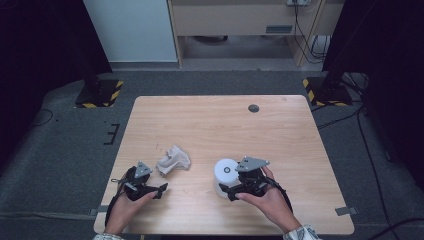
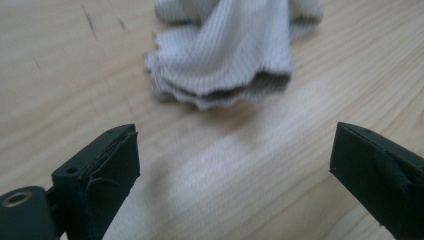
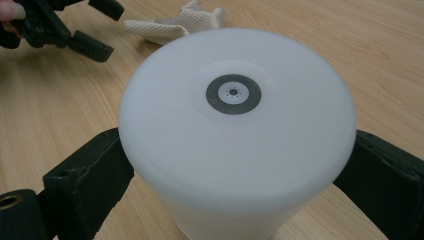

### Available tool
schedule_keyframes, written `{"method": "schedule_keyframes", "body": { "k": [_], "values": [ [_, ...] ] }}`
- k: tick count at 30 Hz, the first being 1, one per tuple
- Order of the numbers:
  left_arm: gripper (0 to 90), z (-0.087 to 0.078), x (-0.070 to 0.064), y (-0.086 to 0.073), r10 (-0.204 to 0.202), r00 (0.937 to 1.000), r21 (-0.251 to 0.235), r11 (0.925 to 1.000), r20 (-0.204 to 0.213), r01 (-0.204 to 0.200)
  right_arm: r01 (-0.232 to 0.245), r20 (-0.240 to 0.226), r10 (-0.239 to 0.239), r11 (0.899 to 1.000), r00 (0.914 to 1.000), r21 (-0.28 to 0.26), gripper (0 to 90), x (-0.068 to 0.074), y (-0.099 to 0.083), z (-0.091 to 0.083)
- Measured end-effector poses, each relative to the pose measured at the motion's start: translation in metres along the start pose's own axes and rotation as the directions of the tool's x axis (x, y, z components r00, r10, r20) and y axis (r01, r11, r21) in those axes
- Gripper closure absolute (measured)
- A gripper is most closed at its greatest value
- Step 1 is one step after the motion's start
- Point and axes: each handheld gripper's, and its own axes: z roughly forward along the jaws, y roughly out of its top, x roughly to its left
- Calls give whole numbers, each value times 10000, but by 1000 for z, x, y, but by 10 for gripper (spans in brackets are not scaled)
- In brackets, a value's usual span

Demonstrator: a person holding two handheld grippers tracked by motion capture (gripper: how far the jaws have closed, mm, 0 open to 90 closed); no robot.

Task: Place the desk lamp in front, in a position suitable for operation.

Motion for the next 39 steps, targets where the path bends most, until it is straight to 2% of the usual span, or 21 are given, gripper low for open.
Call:
{"method": "schedule_keyframes", "body": {
  "k": [5, 7, 10, 12, 15, 17, 19, 20, 21, 23, 24, 25, 27, 29, 32, 34, 39],
  "values": [
    [58, 5, -3, 19, 362, 9993, -461, 9983, -78, -365, 42, -133, -42, 10000, 9999, -29, 44, -1, -3, 1],
    [75, 12, -1, 32, 169, 9998, -789, 9967, -84, -175, -5, -191, 5, 10000, 9998, 23, 45, -2, -8, 2],
    [93, 19, 2, 42, 225, 9997, -823, 9963, -25, -227, -86, -242, 87, 10000, 9997, 4, 46, -3, -10, 2],
    [127, 25, 5, 48, 444, 9990, -736, 9963, 97, -436, -125, -255, 125, 9999, 9996, -24, 46, -4, -12, 2],
    [203, 37, 9, 55, 484, 9982, -511, 9976, 365, -465, -218, -322, 214, 9997, 9993, -102, 46, -5, -15, 1],
    [311, 43, 11, 55, 463, 9973, -426, 9981, 570, -439, -191, -440, 189, 9998, 9989, -50, 49, -5, -16, 1],
    [335, 50, 10, 55, 628, 9960, -259, 9978, 643, -612, -175, -490, 173, 9998, 9987, -45, 49, -5, -17, 2],
    [387, 52, 9, 54, 778, 9955, -90, 9970, 544, -774, -198, -542, 193, 9998, 9983, -73, 49, -5, -17, 2],
    [482, 58, 11, 52, 566, 9974, 112, 9983, 440, -571, -261, -601, 253, 9996, 9979, -120, 48, -5, -18, 2],
    [590, 60, 12, 51, 573, 9972, 158, 9982, 473, -581, -256, -600, 246, 9996, 9979, -149, 45, -4, -18, 3],
    [590, 61, 13, 50, 634, 9971, 205, 9977, 421, -643, -241, -577, 231, 9996, 9981, -156, 47, -4, -18, 3],
    [642, 62, 13, 49, 562, 9970, 174, 9982, 539, -572, -244, -546, 234, 9995, 9982, -179, 47, -3, -19, 3],
    [732, 62, 12, 48, 592, 9964, 99, 9982, 606, -599, -251, -560, 235, 9993, 9982, -289, 52, -4, -19, 1],
    [767, 60, 10, 48, 502, 9960, 24, 9987, 742, -505, -281, -577, 257, 9987, 9980, -418, 52, -4, -19, 0],
    [781, 53, 5, 50, 274, 9945, -255, 9994, 1014, -249, -338, -635, 305, 9981, 9975, -521, 48, -5, -19, 0],
    [782, 41, -1, 53, 148, 9901, -691, 9976, 1393, -52, -343, -563, 303, 9968, 9980, -719, 48, -6, -18, -1],
    [781, 13, -17, 66, 493, 9837, -1283, 9914, 1729, -271, -177, -496, 123, 9939, 9987, -1086, 50, -7, -14, -5]
  ]
}}
